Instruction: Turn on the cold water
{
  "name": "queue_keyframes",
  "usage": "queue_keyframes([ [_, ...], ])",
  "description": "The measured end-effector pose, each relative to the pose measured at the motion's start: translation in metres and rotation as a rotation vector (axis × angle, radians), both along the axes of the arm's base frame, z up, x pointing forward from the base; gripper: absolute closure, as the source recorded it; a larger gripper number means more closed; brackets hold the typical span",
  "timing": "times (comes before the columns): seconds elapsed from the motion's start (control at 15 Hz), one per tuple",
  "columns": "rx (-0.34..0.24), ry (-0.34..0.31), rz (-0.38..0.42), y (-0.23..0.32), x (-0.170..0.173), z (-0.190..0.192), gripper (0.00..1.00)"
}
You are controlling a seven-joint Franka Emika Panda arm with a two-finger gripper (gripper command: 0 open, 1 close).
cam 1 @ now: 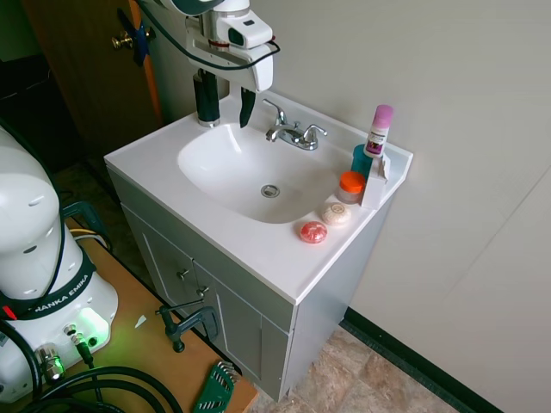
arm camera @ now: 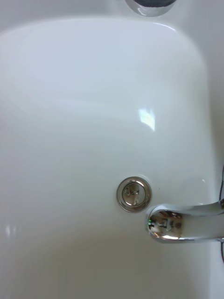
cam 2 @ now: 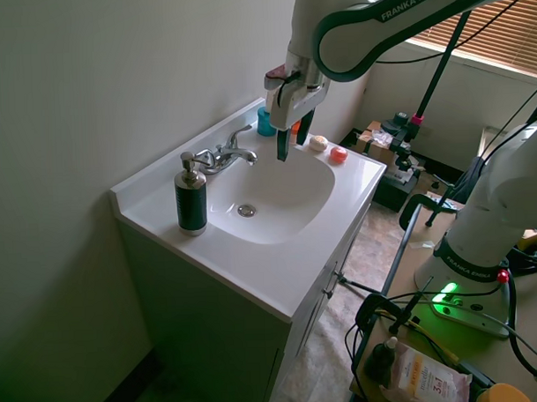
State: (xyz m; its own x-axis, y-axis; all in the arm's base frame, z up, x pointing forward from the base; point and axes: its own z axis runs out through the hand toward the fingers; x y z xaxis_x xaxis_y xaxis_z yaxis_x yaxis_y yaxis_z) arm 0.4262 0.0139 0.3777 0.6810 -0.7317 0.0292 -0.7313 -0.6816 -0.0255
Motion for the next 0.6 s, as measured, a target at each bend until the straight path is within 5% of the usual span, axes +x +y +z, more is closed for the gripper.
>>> queue_keyframes([
  [0.33,0.014,-0.015,-0.021,-0.001,0.005,0.007,0.00],
  [0.6,0.022,-0.039,-0.056,-0.013,0.048,0.027,0.00],
])
